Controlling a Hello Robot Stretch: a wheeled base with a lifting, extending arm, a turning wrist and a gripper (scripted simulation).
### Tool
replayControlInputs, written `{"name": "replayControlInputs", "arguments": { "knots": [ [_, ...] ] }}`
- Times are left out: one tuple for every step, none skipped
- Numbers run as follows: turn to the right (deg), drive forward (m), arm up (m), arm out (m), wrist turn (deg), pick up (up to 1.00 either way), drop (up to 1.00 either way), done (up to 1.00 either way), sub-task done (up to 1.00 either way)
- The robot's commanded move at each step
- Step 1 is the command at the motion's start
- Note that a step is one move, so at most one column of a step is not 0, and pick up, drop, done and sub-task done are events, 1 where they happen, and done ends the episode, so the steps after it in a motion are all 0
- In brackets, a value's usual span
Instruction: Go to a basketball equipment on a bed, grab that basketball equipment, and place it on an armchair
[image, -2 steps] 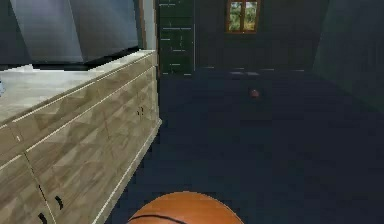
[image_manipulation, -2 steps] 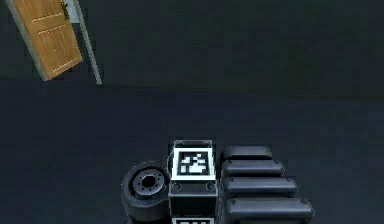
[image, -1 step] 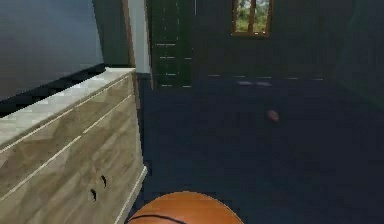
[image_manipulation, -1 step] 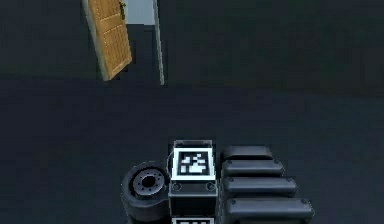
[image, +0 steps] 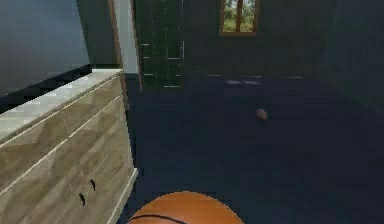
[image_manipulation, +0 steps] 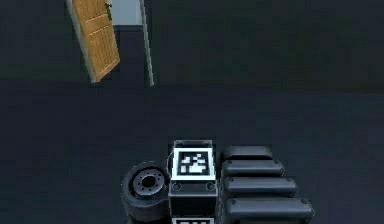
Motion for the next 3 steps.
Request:
{"name": "replayControlInputs", "arguments": {
  "knots": [
    [0.0,1.0,0.0,0.0,0.0,0.0,0.0,0.0,0.0],
    [0.0,0.75,0.0,0.0,0.0,0.0,0.0,0.0,0.0],
    [-39.0,0.0,0.0,0.0,0.0,0.0,0.0,0.0,0.0]
  ]
}}
